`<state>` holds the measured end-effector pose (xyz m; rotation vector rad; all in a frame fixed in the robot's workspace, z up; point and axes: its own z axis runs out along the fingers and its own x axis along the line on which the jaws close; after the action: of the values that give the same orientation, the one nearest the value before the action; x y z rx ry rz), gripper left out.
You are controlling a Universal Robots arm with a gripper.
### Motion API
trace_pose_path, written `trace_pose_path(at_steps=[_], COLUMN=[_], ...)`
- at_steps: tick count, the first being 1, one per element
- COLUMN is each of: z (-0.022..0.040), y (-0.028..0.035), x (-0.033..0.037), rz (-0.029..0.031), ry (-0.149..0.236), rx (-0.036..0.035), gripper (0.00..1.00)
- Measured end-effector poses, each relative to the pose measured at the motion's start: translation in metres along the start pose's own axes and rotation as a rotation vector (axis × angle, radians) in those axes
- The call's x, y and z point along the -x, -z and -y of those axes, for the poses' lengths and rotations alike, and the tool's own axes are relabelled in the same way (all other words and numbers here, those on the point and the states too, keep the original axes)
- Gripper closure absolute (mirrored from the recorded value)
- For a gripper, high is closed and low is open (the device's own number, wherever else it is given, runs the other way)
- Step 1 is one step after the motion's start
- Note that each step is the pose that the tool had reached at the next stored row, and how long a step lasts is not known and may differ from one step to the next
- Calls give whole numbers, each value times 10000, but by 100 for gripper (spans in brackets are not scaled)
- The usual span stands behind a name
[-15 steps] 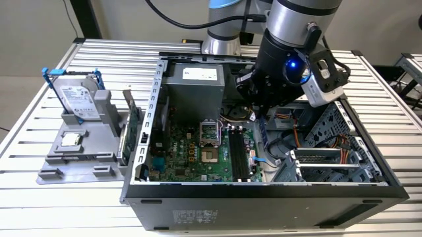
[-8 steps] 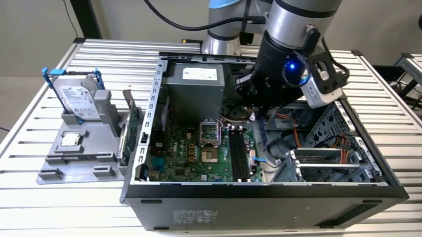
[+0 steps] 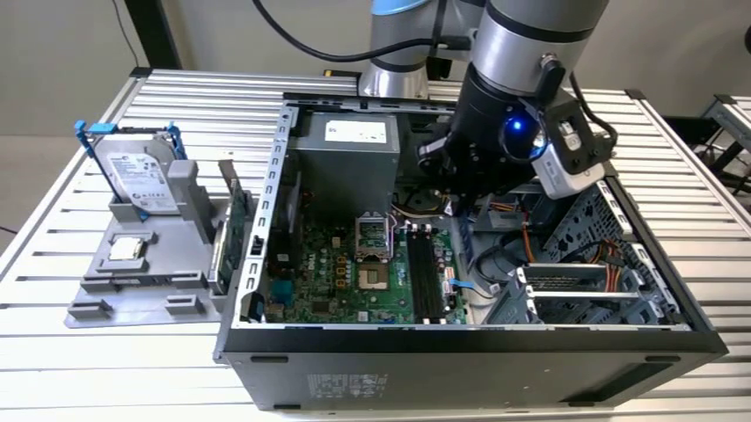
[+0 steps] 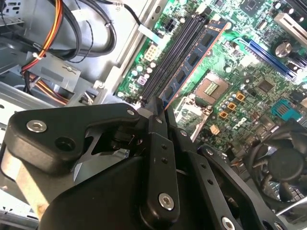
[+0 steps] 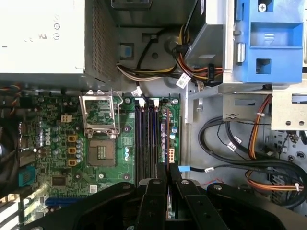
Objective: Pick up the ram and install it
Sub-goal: 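Insert the ram into the slot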
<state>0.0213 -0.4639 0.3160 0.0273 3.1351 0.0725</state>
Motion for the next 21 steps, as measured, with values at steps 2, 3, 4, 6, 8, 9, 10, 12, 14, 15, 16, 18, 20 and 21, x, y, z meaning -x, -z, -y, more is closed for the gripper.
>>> trace_pose_path(at_steps=[2, 3, 4, 6, 8, 9, 10, 12, 14, 15, 16, 18, 20, 21], z=[1, 1, 1, 2, 2, 3, 3, 4, 6, 7, 8, 9, 10, 10], y=[-14, -21, -27, -40, -53, -63, -73, -94, -124, -142, -159, -190, -210, -214], x=[0, 0, 0, 0, 0, 0, -1, -1, -1, -1, -1, -1, -1, -1], rz=[0, 0, 0, 0, 0, 0, 1, 1, 0, 0, 0, 0, 0, 1], ry=[-2, -4, -5, -6, -7, -7, -9, -9, -8, -8, -7, -6, -7, -7], rx=[1, -1, 0, 0, 0, -1, 0, 0, 0, 0, -1, -12, -39, -48], gripper=[100, 100, 100, 100, 100, 100, 100, 100, 100, 100, 100, 100, 100, 100])
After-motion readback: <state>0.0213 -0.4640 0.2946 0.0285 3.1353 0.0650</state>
